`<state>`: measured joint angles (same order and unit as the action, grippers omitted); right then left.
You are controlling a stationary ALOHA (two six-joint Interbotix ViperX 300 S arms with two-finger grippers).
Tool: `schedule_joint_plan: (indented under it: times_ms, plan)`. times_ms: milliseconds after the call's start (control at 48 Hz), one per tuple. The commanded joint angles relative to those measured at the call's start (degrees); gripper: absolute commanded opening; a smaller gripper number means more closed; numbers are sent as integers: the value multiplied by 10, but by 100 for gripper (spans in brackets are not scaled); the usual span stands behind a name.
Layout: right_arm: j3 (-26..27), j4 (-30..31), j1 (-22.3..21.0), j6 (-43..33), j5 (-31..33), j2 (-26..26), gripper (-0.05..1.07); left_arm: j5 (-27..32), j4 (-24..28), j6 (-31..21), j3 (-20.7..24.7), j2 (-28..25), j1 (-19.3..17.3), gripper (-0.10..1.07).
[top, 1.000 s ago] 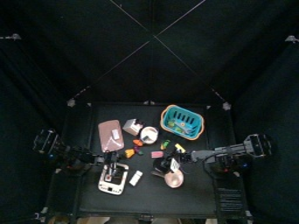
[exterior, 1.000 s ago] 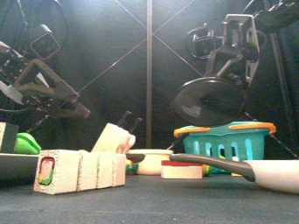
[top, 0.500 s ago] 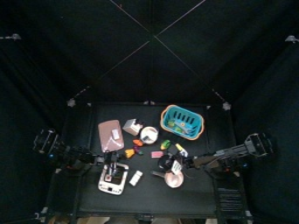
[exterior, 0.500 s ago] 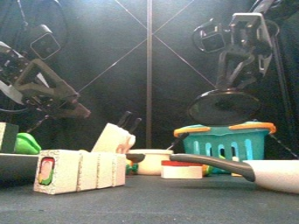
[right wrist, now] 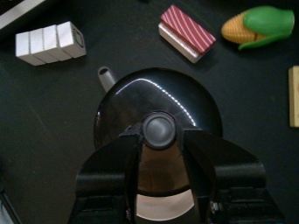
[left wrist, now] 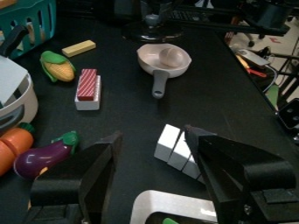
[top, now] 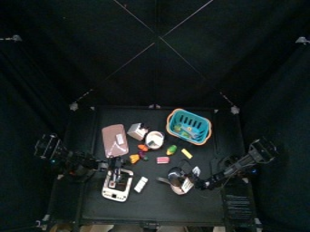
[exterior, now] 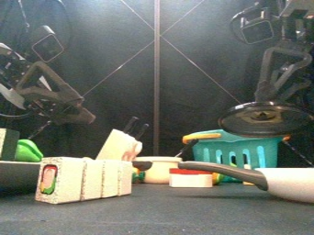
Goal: Place pot lid on pan
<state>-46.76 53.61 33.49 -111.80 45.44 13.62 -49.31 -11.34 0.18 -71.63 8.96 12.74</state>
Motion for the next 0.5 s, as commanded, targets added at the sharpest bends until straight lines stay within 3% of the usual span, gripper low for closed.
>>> schedule_joint_plan:
  times_ms: [0, 167, 479]
  plan:
    - [9, 4, 35, -36, 32, -13, 65, -3, -1, 0, 11, 0, 1, 93]
    - [25, 0, 75, -68, 68, -52, 65, -2, -1, 0, 11, 1, 1, 93]
    - [54, -16, 81, -69, 69, -105, 65, -3, -1, 0, 11, 0, 2, 93]
